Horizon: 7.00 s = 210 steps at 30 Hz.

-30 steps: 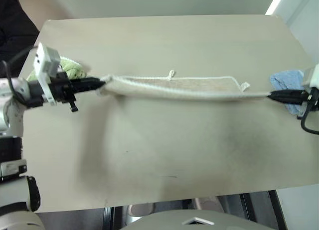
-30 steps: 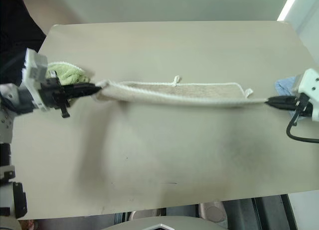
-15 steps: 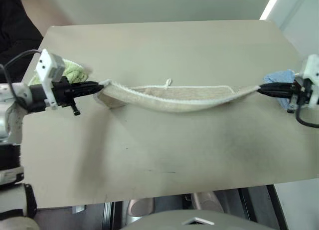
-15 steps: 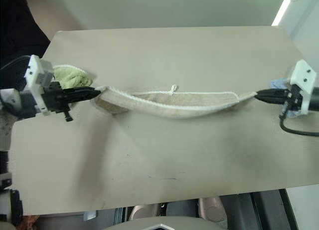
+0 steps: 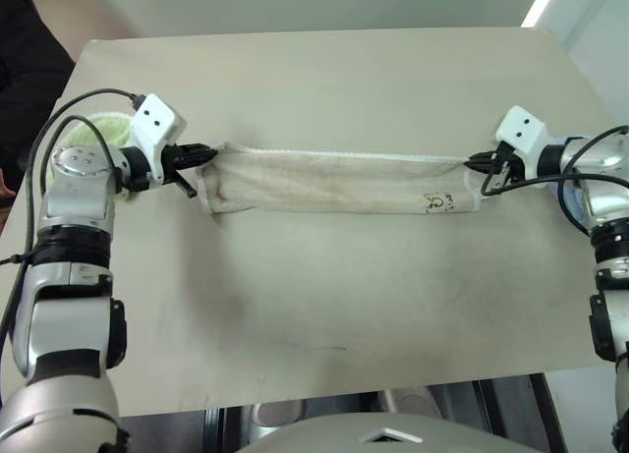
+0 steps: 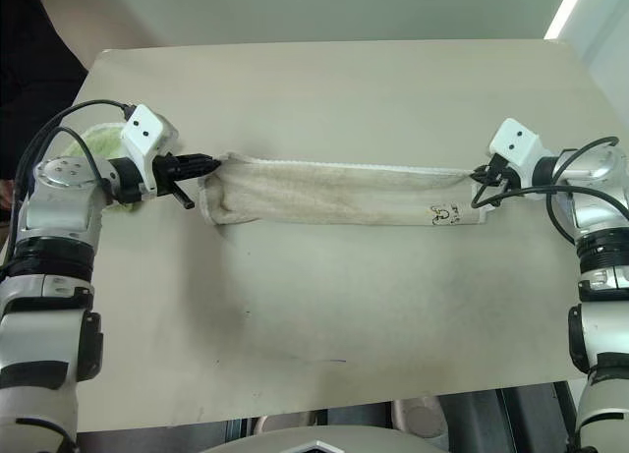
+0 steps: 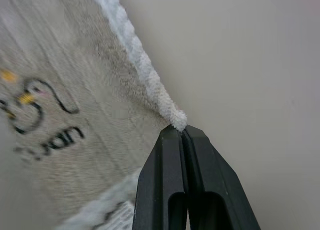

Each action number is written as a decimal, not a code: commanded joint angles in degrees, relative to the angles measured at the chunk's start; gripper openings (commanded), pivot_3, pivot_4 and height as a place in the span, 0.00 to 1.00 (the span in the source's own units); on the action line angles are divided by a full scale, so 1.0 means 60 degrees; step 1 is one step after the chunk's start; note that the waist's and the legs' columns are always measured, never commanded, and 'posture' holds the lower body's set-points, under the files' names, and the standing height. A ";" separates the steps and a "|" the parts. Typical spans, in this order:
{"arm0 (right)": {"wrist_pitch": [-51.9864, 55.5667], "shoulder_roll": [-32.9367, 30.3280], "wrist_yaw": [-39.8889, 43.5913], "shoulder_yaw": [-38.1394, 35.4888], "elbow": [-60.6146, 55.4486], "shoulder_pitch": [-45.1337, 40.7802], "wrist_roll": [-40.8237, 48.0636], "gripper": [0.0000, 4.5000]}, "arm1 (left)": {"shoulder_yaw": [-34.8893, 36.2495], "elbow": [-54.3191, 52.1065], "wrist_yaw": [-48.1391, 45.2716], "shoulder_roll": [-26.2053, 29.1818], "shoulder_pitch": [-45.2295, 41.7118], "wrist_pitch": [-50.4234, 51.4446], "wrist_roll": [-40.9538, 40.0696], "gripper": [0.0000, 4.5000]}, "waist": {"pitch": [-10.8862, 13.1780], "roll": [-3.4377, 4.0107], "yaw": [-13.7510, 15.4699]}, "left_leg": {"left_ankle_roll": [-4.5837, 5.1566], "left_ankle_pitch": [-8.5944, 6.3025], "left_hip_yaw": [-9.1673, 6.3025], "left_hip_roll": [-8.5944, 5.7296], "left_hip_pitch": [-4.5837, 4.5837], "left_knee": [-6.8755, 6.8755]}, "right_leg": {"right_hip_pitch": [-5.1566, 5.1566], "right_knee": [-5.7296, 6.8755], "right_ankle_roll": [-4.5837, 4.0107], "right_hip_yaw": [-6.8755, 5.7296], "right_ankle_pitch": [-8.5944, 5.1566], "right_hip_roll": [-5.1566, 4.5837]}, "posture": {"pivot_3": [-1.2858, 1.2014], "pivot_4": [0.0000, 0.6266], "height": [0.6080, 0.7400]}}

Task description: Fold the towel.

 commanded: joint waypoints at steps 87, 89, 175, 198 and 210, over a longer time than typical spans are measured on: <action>1.2289 0.3265 -1.5191 -0.8022 -0.5617 0.4470 1.6381 0.99 | 0.0462 -0.6646 -0.1385 -0.0644 0.2685 0.2243 -0.2452 0.97 | -0.0004 -0.0007 0.0020 | 0.0007 -0.0017 0.0015 -0.0004 0.0131 -0.0003 | 0.0109 0.0030 0.0036 0.0022 -0.0048 0.0017 | 0.52 0.24 1.00; 1.1955 0.3316 -1.5079 -0.7763 -0.5381 0.4333 1.6251 0.99 | 0.0474 -0.6666 -0.1365 -0.0661 0.2651 0.2270 -0.2466 0.97 | -0.0008 -0.0013 -0.0009 | 0.0009 -0.0018 0.0015 -0.0003 0.0132 -0.0002 | 0.0110 0.0028 0.0037 0.0023 -0.0040 0.0017 | 0.52 0.24 1.00; 0.7235 -0.0361 -0.2750 0.1754 -0.9473 0.1669 0.4971 0.00 | 0.0255 -0.7610 -0.0724 -0.1135 0.3153 0.2756 -0.2797 0.97 | 0.0004 0.0020 -0.0034 | 0.0035 -0.0050 0.0044 0.0007 0.0077 0.0088 | 0.0076 0.0013 0.0065 0.0088 0.0005 0.0046 | 0.52 0.24 1.00; 0.7473 0.1121 -0.2950 0.1258 -0.8444 0.1541 0.3326 0.00 | 0.0101 -0.7571 -0.0715 -0.1263 0.3068 0.2765 -0.2806 0.97 | 0.0001 0.0014 -0.0030 | 0.0037 -0.0057 0.0040 0.0008 0.0078 0.0135 | 0.0085 0.0021 0.0046 0.0087 0.0014 0.0045 | 0.52 0.24 1.00; 0.7530 0.1239 -0.2823 0.1155 -0.8461 0.1573 0.3114 0.00 | 0.0101 -0.7571 -0.0715 -0.1263 0.3068 0.2765 -0.2806 0.97 | 0.0000 0.0014 -0.0029 | 0.0036 -0.0057 0.0040 0.0008 0.0078 0.0135 | 0.0085 0.0021 0.0045 0.0087 0.0013 0.0046 | 0.52 0.24 1.00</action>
